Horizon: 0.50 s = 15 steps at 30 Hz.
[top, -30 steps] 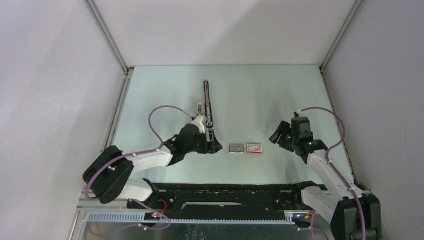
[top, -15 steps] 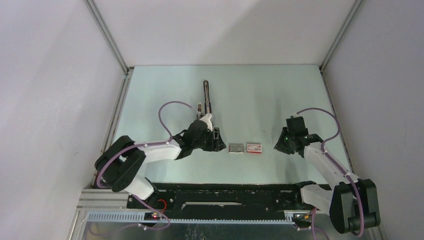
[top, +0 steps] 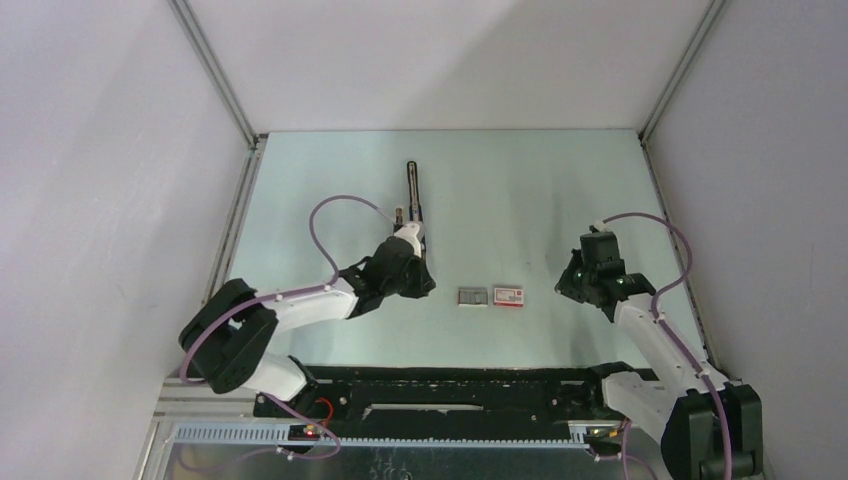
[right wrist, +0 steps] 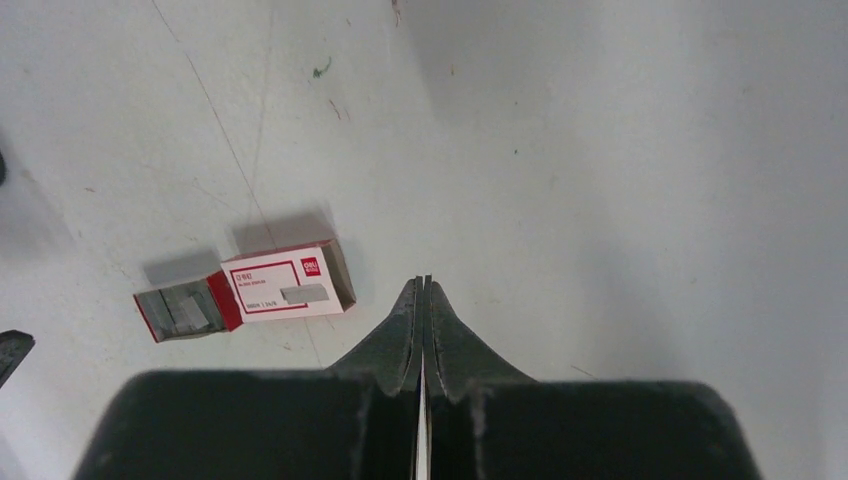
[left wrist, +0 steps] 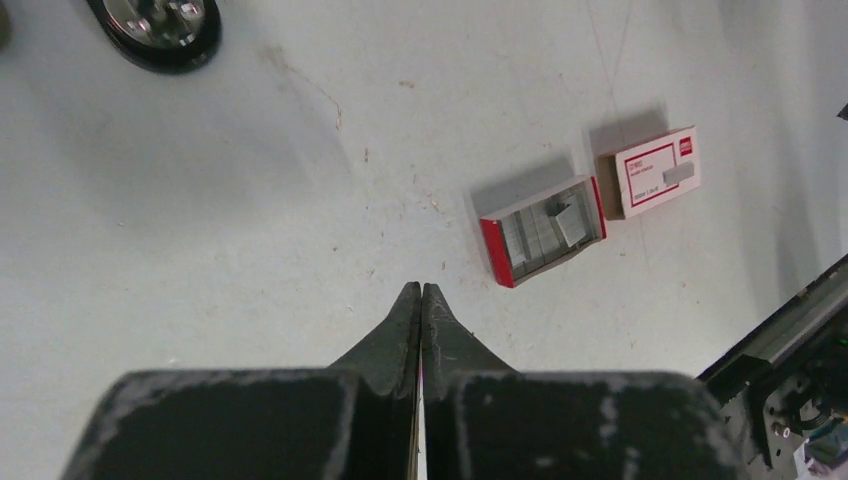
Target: Unload the staples from the stapler
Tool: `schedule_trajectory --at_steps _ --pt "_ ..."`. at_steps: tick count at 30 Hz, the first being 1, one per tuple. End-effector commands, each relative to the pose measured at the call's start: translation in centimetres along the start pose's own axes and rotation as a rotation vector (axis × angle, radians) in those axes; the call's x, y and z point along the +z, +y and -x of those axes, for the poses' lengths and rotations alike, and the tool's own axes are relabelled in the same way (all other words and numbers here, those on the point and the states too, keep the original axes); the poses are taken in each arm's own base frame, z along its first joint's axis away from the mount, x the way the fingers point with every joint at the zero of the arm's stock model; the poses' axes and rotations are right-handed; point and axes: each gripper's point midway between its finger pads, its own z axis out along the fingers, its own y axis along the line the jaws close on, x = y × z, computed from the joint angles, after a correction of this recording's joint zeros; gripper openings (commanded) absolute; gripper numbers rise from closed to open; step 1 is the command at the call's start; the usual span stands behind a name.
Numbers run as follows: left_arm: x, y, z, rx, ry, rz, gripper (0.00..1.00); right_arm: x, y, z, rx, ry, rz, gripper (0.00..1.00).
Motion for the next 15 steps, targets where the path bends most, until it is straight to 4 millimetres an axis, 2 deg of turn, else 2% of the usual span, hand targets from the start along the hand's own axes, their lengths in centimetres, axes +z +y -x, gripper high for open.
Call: schedule_trajectory --at_steps 1,5,15 --pt "-1.3 -0.2 3.0 0.046 -0.116 0.028 0.00 -0.6 1.3 2.1 -0.011 -0.063 0.070 0.00" --pt "-1.0 0.2 3.1 0.067 -0.093 0.061 0.00 -0.3 1.3 1.7 -0.030 -0.040 0.070 0.00" --pt "1.5 -1.0 0.7 0.103 0.018 0.073 0.00 1.6 0.7 -0.4 -0.100 0.082 -0.027 0.00"
